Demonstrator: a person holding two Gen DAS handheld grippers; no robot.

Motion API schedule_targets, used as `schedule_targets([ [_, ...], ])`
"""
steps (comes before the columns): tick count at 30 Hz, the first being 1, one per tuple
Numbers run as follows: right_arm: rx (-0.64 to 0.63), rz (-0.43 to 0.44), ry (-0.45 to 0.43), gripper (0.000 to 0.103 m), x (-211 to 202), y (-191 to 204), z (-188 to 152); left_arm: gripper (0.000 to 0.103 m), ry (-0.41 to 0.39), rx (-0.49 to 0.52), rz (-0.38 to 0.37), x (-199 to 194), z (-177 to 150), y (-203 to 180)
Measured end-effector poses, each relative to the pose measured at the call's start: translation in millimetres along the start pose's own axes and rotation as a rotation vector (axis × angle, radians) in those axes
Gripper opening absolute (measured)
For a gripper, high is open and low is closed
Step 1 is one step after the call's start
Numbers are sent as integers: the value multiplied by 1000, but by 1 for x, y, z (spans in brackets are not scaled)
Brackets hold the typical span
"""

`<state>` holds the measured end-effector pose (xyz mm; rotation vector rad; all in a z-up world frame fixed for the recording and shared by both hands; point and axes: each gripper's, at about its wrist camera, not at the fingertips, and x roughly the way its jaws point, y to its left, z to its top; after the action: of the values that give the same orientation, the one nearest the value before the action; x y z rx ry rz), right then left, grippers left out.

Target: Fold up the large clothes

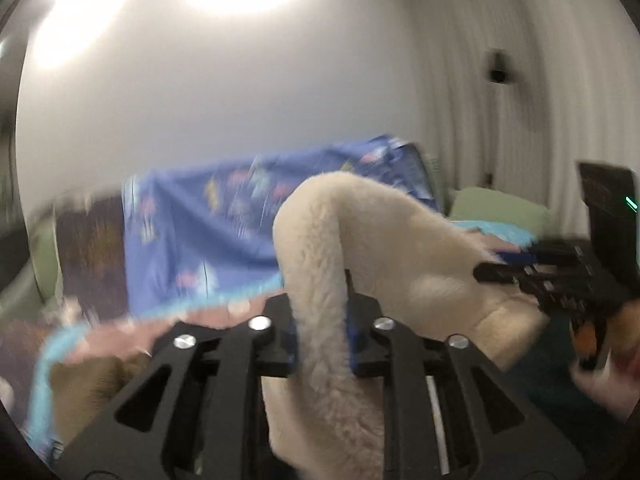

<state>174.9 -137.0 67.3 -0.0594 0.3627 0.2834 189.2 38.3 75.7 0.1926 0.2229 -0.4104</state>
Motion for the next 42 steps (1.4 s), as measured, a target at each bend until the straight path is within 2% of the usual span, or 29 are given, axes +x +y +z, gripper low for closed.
schedule_targets([
  [1, 5, -20, 1, 44, -21, 0, -21, 31, -9, 44, 2, -27, -15, -19],
  [3, 31, -28, 65, 45, -57, -1, -68, 56, 2, 94, -21, -77, -53, -54],
  [5, 85, -58, 153, 45, -77, -7, -102, 64, 54, 119, -49, -105, -86, -76],
  [7, 153, -95, 238, 45, -93, -14, -130, 64, 148, 114, -77, -119, -114, -91],
  [9, 250, -99, 296, 45, -100, -19, -146, 63, 214, 77, -63, -126, -135, -94],
  [10, 280, -93, 306, 46, -99, -21, -149, 63, 252, 29, -49, -129, -145, -90],
  [12, 355, -58, 325, 53, -100, -22, -152, 63, 287, -53, -25, -129, -151, -74],
  [13, 391, -40, 325, 62, -99, -21, -151, 63, 304, -128, -10, -130, -154, -60],
  [14, 425, -12, 320, 65, -97, -19, -148, 66, 308, -176, 0, -134, -155, -52],
  [15, 450, 21, 320, 65, -93, -22, -146, 72, 311, -215, 1, -132, -154, -42],
  [16, 469, 51, 322, 65, -92, -23, -142, 73, 318, -276, -3, -131, -155, -29],
  [18, 542, 141, 344, 69, -80, -16, -136, 76, 327, -336, 3, -128, -156, -18],
  [20, 612, 229, 376, 70, -65, -11, -129, 76, 385, -406, -13, -119, -156, -10],
  [21, 636, 263, 391, 71, -61, -7, -130, 76, 418, -458, -46, -115, -161, -6],
  [23, 715, 312, 426, 76, -51, -7, -134, 80, 447, -516, -80, -111, -167, -6],
  [27, 933, 319, 487, 77, -28, -32, -140, 80, 479, -565, -60, -102, -175, -2],
  [30, 993, 287, 556, 77, -11, -48, -138, 83, 469, -590, -75, -94, -166, 8],
  [31, 1038, 270, 595, 77, -8, -49, -141, 83, 494, -606, -65, -90, -164, 13],
  [32, 1061, 291, 618, 77, -7, -45, -143, 83, 520, -635, -80, -87, -165, 16],
  [35, 1044, 376, 657, 77, -9, -34, -150, 85, 552, -662, -174, -90, -176, 13],
  [38, 1140, 385, 691, 79, -8, -37, -171, 86, 620, -728, -220, -82, -200, 7],
  [40, 1139, 355, 713, 79, -11, -39, -176, 86, 648, -744, -211, -79, -209, 4],
  [42, 1138, 359, 705, 79, -13, -42, -173, 86, 637, -737, -214, -81, -209, 5],
])
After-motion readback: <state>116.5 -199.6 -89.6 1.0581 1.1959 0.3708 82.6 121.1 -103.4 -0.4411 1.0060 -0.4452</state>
